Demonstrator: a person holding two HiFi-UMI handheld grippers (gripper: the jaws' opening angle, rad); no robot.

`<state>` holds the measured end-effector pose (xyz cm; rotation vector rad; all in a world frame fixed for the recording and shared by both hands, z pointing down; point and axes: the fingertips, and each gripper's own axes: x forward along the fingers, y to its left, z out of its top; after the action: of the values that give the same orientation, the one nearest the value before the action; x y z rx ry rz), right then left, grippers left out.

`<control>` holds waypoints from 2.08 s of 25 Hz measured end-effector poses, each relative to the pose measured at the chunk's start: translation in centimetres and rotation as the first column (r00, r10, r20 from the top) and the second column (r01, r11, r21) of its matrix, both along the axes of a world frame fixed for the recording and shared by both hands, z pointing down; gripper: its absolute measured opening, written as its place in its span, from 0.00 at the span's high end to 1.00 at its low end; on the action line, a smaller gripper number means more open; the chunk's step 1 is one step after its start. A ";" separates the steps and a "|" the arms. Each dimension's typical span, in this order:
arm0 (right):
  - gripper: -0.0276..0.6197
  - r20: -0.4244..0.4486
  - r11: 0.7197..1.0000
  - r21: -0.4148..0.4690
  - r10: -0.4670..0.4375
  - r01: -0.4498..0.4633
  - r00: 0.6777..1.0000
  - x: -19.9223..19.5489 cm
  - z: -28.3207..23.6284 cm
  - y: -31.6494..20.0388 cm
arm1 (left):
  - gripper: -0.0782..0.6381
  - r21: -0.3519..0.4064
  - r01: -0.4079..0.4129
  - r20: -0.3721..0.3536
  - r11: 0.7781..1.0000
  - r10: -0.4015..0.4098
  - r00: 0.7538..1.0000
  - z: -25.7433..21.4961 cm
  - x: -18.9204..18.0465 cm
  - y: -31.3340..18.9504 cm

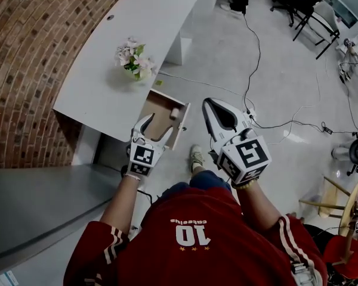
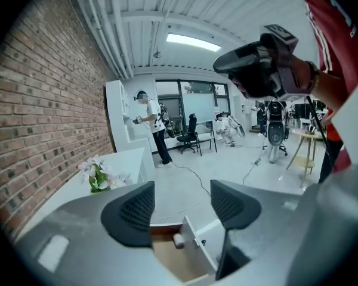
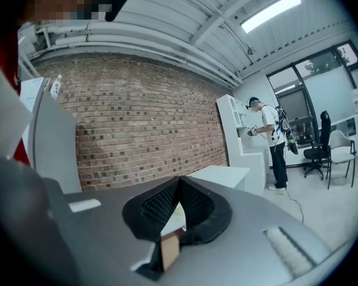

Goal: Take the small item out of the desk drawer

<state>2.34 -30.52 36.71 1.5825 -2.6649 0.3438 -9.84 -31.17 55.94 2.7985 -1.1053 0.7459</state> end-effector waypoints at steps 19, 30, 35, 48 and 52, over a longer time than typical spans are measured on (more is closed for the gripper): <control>0.95 0.030 0.985 -0.114 0.134 -0.129 0.991 4.5 17.0 -2.0 | 0.48 -0.105 -0.161 0.202 0.981 0.180 0.963 21.4 1.5 -3.0; 0.95 0.037 0.981 -0.143 0.136 -0.129 0.990 5.3 25.6 -3.4 | 0.48 -0.163 -0.276 0.380 0.947 0.318 0.868 35.3 1.5 -6.8; 0.95 0.027 0.982 -0.125 0.147 -0.142 0.989 6.1 27.9 -4.0 | 0.48 -0.190 -0.342 0.478 0.920 0.391 0.787 41.4 1.2 -8.1; 0.95 0.026 0.977 -0.152 0.156 -0.151 0.987 7.5 31.4 -5.8 | 0.53 -0.250 -0.368 0.574 0.896 0.443 0.688 49.2 1.3 -11.2; 0.95 0.026 0.973 -0.159 0.175 -0.169 0.984 8.4 31.2 -6.2 | 0.59 -0.265 -0.355 0.560 0.896 0.443 0.700 49.7 1.8 -11.3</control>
<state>10.71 -36.73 67.95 1.7775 -2.4627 0.5803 -8.08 -42.49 105.65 2.7552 -0.4059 1.7941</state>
